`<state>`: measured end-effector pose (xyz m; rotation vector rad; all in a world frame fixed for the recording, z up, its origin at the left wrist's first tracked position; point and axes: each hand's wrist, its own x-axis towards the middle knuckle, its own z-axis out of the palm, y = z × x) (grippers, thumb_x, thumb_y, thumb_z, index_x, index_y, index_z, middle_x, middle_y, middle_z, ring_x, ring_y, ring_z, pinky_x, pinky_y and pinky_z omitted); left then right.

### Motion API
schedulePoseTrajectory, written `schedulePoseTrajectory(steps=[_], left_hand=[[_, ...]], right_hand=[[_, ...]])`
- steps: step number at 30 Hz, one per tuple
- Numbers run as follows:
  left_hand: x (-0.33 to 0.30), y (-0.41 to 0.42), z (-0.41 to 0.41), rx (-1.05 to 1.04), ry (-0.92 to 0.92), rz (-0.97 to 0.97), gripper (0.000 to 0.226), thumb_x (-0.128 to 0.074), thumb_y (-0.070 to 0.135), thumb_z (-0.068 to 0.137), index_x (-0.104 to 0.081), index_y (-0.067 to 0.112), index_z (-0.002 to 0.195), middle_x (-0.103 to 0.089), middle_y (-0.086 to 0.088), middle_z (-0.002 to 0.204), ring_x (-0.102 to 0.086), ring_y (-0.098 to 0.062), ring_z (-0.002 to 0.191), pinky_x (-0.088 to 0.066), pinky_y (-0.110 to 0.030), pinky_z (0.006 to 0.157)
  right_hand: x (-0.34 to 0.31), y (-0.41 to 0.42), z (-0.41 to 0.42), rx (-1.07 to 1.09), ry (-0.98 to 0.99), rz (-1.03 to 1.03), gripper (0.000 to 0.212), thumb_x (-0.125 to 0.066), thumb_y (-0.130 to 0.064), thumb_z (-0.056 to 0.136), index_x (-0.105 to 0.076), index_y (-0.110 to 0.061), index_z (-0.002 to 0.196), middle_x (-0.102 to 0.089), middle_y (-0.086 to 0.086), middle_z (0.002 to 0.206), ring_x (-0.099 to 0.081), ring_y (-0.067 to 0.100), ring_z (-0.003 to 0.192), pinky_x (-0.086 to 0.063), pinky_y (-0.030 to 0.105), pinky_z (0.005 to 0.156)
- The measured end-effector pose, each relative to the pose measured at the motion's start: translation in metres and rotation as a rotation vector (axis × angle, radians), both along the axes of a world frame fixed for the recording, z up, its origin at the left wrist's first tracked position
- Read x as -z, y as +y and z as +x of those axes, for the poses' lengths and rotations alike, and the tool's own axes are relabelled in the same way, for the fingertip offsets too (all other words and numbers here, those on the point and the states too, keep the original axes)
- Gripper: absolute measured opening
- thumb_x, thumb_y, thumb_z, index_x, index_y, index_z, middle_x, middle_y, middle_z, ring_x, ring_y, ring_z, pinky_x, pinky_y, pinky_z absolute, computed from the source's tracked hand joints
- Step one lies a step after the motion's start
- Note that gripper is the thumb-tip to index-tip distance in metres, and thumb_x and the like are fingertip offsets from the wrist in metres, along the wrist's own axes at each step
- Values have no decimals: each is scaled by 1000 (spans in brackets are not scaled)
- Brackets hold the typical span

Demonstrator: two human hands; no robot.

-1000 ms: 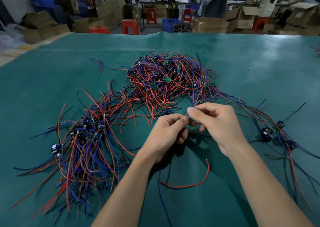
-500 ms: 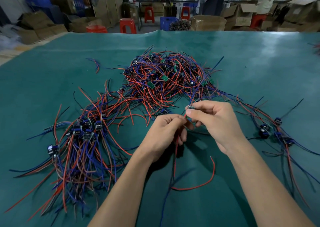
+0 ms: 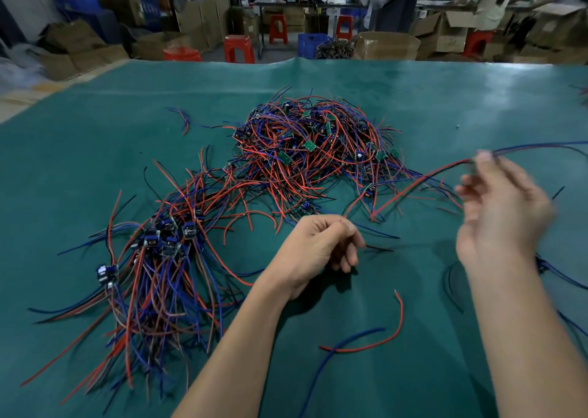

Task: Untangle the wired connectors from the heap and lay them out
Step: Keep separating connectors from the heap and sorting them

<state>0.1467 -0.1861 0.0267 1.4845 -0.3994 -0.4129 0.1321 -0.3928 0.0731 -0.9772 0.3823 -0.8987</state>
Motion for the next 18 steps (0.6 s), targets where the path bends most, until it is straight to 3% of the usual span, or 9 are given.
schedulePoseTrajectory(steps=[4, 9, 12, 14, 16, 18], left_hand=[[1, -1, 2, -31, 60, -65, 34, -42, 11, 102, -68, 9, 80, -61, -4, 57, -52, -12, 46, -36, -19, 47], [3, -1, 5, -45, 108, -112, 38, -34, 21, 105, -67, 9, 90, -62, -7, 57, -52, -16, 45, -36, -24, 48], [3, -4, 4, -126, 131, -158, 43, -34, 16, 105, -69, 21, 80, -64, -2, 57, -55, -13, 47, -40, -26, 52], [3, -4, 4, -182, 116, -203, 28, -45, 22, 100, -71, 24, 89, -64, 4, 63, -56, -7, 53, -44, -23, 55], [3, -1, 2, -175, 59, -240, 19, -48, 24, 86, -61, 17, 98, -61, 9, 64, -53, -5, 56, -44, -22, 55], [4, -1, 2, -184, 39, -241, 13, -41, 12, 88, -54, 14, 91, -60, 10, 58, -51, -4, 52, -41, -22, 53]], right_hand=[[-28, -8, -15, -10, -47, 76, 3, -68, -12, 92, -65, -12, 93, -62, -1, 76, -60, 7, 60, -46, 19, 60], [-65, 75, -12, -367, -53, -189, 12, -71, -3, 88, -74, -12, 80, -70, 2, 65, -60, 11, 54, -46, 20, 50], [-75, 143, 8, -625, 21, -390, 12, -75, -6, 85, -76, -11, 74, -72, 10, 68, -60, 13, 53, -49, 22, 47], [-75, 180, 22, -742, 114, -574, 14, -78, -15, 85, -75, -5, 75, -74, 17, 74, -64, 18, 58, -58, 31, 55], [-68, 200, 37, -808, 260, -857, 28, -79, -32, 85, -76, -5, 81, -75, 11, 77, -71, 26, 70, -63, 43, 75], [-60, 196, 50, -723, 372, -1142, 31, -77, -43, 84, -79, -13, 86, -76, -2, 78, -72, 21, 83, -58, 39, 85]])
